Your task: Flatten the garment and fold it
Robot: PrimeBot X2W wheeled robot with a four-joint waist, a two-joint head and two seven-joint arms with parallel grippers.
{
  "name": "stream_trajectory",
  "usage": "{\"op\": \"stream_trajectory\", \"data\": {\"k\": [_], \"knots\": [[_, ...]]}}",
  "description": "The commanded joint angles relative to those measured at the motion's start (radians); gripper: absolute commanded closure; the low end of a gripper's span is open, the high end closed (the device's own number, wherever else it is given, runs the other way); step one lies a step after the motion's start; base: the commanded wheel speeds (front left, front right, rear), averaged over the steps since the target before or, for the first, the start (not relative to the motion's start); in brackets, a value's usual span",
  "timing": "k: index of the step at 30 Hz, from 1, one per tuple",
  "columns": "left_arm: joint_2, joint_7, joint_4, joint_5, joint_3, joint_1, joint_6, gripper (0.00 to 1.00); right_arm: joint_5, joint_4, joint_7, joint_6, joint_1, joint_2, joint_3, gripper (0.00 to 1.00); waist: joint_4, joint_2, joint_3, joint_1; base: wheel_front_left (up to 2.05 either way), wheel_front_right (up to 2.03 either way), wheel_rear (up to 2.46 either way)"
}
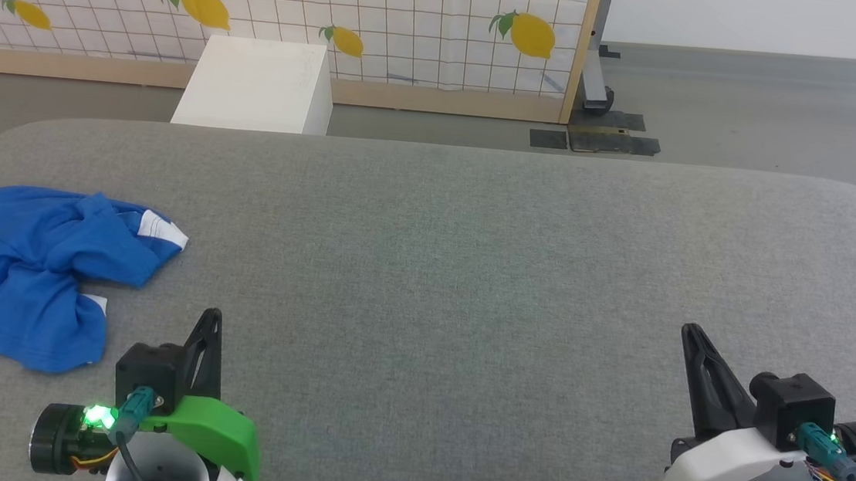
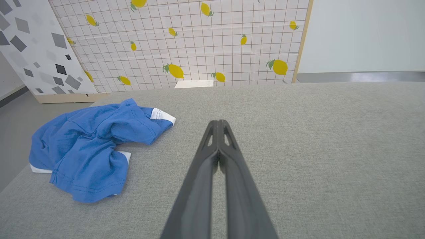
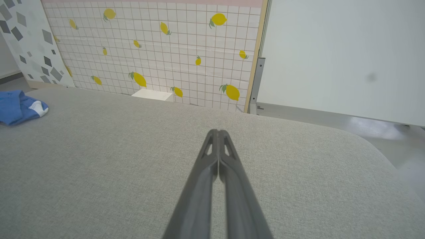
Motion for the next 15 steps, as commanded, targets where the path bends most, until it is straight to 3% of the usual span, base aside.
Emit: {"op": "stream_trajectory", "data": {"k": [1, 15], "knots": [[-0.005, 0.001, 0.003, 0.013, 0.001, -0.018, 0.000, 1.00, -0.007, -0.005, 0.000, -0.002, -0.006, 0.002, 0.001, 1.00, 0.000, 0.0000, 0.000, 0.0000, 0.00, 0.00, 0.00], [-0.005, 0.001, 0.003, 0.013, 0.001, -0.018, 0.000, 1.00, -0.007, -0.005, 0.000, -0.002, -0.006, 0.002, 0.001, 1.00, 0.000, 0.0000, 0.000, 0.0000, 0.00, 0.00, 0.00]]}}
